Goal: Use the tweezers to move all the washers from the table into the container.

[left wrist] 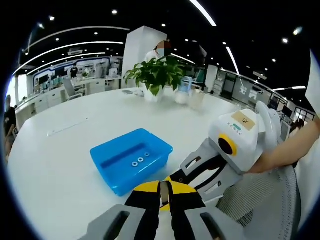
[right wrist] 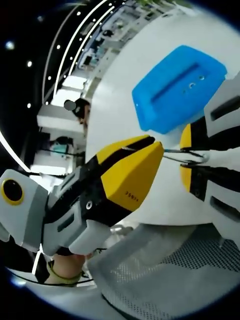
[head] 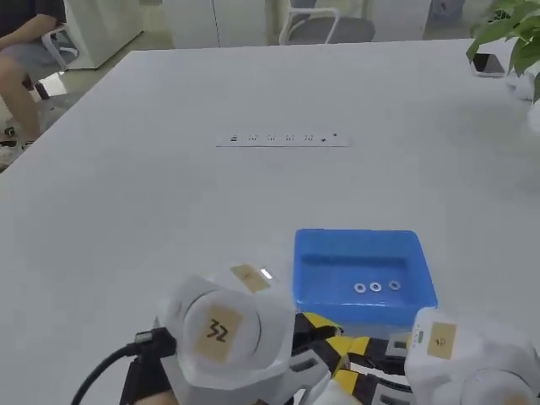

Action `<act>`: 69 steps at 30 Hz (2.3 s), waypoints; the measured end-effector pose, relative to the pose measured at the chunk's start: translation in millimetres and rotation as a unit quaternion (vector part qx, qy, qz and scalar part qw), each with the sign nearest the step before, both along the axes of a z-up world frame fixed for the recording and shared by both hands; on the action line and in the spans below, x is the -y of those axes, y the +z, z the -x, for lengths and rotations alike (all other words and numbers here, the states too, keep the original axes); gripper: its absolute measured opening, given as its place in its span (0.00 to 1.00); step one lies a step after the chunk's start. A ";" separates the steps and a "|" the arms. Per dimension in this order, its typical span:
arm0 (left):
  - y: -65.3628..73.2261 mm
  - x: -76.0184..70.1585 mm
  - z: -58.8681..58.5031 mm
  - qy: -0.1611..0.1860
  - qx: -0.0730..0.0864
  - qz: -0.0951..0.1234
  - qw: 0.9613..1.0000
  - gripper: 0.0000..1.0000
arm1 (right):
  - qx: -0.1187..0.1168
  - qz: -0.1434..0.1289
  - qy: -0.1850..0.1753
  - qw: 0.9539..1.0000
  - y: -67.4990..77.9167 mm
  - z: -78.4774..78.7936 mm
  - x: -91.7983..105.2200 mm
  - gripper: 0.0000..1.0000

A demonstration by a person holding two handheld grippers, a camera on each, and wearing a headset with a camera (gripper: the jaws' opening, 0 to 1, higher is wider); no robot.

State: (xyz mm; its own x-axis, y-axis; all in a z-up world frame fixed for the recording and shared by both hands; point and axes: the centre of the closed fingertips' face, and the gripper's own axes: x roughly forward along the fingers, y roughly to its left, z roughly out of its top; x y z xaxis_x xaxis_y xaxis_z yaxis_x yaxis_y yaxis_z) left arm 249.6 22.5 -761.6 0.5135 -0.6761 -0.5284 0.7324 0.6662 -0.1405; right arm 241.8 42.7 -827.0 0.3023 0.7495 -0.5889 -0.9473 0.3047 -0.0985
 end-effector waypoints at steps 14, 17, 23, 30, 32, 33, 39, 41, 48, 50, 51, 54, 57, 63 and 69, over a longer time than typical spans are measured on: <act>-0.3 5.4 3.3 -0.044 0.034 -0.052 0.997 0.03 | -0.028 -0.018 -0.052 0.998 18.1 2.9 3.2 0.04; -7.8 0.3 1.1 -0.035 0.023 -0.067 0.997 0.07 | -0.043 -0.019 -0.066 0.997 18.2 0.3 3.9 0.03; 1.4 -27.2 -4.6 0.026 0.027 -0.012 0.999 0.29 | -0.064 -0.040 -0.094 0.993 19.1 -1.2 10.5 0.03; 17.0 -68.7 5.0 0.098 0.051 0.029 0.993 0.50 | -0.082 -0.063 -0.120 0.987 19.8 -1.2 13.7 0.02; 18.5 -76.5 8.6 0.115 0.054 0.039 0.991 0.54 | -0.093 -0.080 -0.128 0.984 20.3 -2.2 14.9 0.02; 17.8 -81.6 12.0 0.127 0.051 0.041 0.990 0.55 | -0.099 -0.090 -0.132 0.982 20.6 -3.1 15.6 0.02; 26.4 -78.2 21.6 0.134 0.086 0.067 0.985 0.63 | -0.141 -0.154 -0.172 0.963 28.4 -10.5 25.5 0.03; 32.6 -70.6 20.2 0.134 0.102 0.091 0.982 0.67 | -0.146 -0.165 -0.177 0.959 32.9 -12.9 27.9 0.03; 32.7 -70.7 19.1 0.123 0.122 0.077 0.982 0.77 | -0.147 -0.178 -0.180 0.956 53.5 -25.0 34.0 0.03; 32.0 -73.3 17.0 0.130 0.122 0.076 0.981 0.81 | -0.141 -0.181 -0.182 0.956 60.9 -31.6 35.8 0.03; 32.3 -73.8 16.6 0.132 0.123 0.076 0.981 0.82 | -0.139 -0.183 -0.182 0.956 64.2 -34.1 35.9 0.03; 36.0 -76.7 15.3 0.139 0.137 0.073 0.978 0.84 | -0.128 -0.181 -0.179 0.959 75.8 -44.5 35.3 0.03; 37.9 -78.4 13.8 0.144 0.140 0.081 0.976 0.87 | -0.122 -0.189 -0.177 0.958 86.9 -53.9 32.5 0.03; 35.4 -79.5 12.7 0.148 0.134 0.080 0.977 0.89 | -0.113 -0.197 -0.180 0.957 100.5 -75.1 25.4 0.03; 36.8 -80.9 10.9 0.154 0.133 0.088 0.975 0.90 | -0.110 -0.188 -0.193 0.957 99.7 -92.7 24.5 0.03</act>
